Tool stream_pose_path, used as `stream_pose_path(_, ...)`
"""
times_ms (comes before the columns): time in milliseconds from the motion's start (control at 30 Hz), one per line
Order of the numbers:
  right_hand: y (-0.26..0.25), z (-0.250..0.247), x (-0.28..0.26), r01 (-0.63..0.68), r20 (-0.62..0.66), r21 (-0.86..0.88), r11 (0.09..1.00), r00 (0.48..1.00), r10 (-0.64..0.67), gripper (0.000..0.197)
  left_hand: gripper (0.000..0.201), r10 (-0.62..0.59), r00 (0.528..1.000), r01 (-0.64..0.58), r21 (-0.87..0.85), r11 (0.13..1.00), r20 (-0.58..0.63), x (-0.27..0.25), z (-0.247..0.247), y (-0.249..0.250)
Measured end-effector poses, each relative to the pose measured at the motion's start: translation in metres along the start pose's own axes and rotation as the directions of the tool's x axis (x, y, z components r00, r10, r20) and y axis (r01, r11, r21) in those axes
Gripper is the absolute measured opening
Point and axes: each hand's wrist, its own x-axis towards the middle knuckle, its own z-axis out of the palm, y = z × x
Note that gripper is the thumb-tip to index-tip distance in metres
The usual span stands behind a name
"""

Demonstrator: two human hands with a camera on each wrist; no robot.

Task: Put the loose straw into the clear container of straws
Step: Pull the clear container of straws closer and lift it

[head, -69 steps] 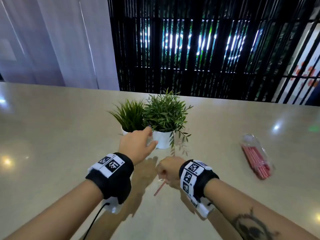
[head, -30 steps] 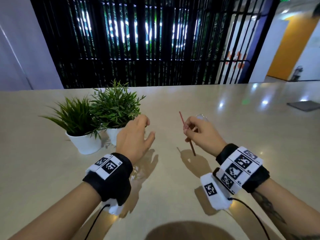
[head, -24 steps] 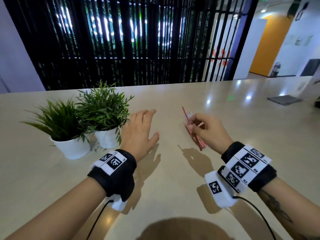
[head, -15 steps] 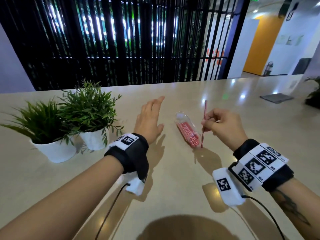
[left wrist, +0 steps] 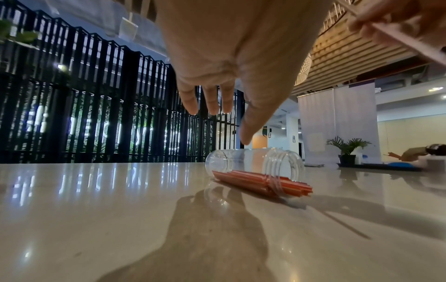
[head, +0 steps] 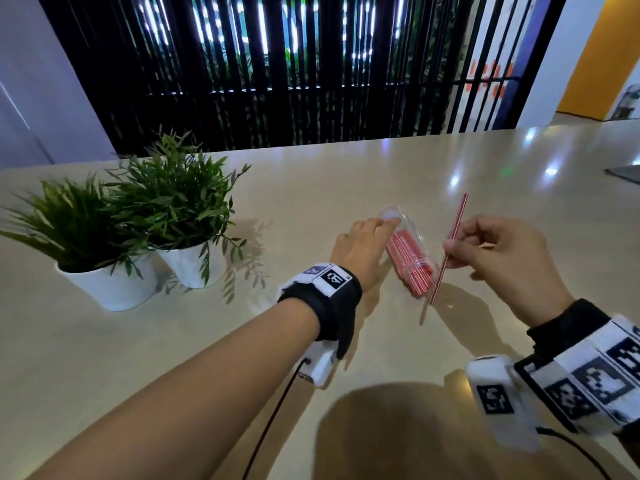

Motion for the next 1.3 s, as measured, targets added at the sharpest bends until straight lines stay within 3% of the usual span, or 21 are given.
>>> stream_pose_path(133,0.008,-0.001,0.000,-0.019,-0.003,0.022,1.000,1.000,0.019,0.017,0.067,-0.011,0.997,0.011,-0.004,1.000,0.075,0.025,0.015,0.005)
stream_pose_path(300,0.013,-0.008,0.005,-0.027,0.023,0.047,0.999,0.999,0.026,0.014,0.077,-0.145,0.970,0.173,-0.136,0.976,0.195,0.052,0.026,0.006)
stream_pose_path(367,0.014,-0.014,0.009,-0.028,0.015,0.068,0.997,1.000,0.027,0.014,0.087,-0.130,0.978,0.139,-0.041,0.989,0.165,0.059,0.030,0.010)
stream_pose_path(433,0.017,-0.017,0.013,-0.032,0.011,0.070,0.997,0.999,0.032,0.017,0.105,-0.046,0.989,0.026,0.141,0.990,0.137,0.065,0.035,0.013)
stream_pose_path(500,0.021,-0.018,0.016,-0.043,0.014,0.065,0.997,0.999,0.042,0.020,0.114,0.004,0.985,-0.047,0.244,0.969,0.175,0.068,0.038,0.013)
stream_pose_path(633,0.028,-0.016,0.016,-0.053,0.012,0.056,0.997,0.999,0.053,0.020,0.121,-0.042,0.977,0.001,0.194,0.981,0.207,0.078,0.047,0.006)
stream_pose_path(700,0.031,-0.015,0.016,-0.061,0.016,0.054,0.997,0.998,0.060,0.019,0.114,-0.034,0.979,-0.019,0.258,0.966,0.199,0.081,0.049,0.004)
stream_pose_path(833,0.032,-0.015,0.015,-0.071,0.015,0.057,0.996,0.997,0.070,0.018,0.071,0.119,0.980,-0.170,0.357,0.918,0.161,0.086,0.048,0.001)
stream_pose_path(1000,0.032,-0.017,0.015,-0.074,0.009,0.068,0.995,0.997,0.074,0.014,0.080,0.272,0.924,-0.353,0.323,0.878,0.270,0.089,0.043,-0.005)
stream_pose_path(1133,0.032,-0.020,0.014,-0.071,-0.001,0.061,0.996,0.997,0.071,0.006,0.078,0.277,0.934,-0.332,0.258,0.907,0.227,0.081,0.043,-0.007)
stream_pose_path(1300,0.034,-0.021,0.014,-0.068,-0.010,0.057,0.996,0.998,0.068,0.006,0.068,0.146,0.946,-0.192,0.139,0.971,0.289,0.072,0.042,-0.010)
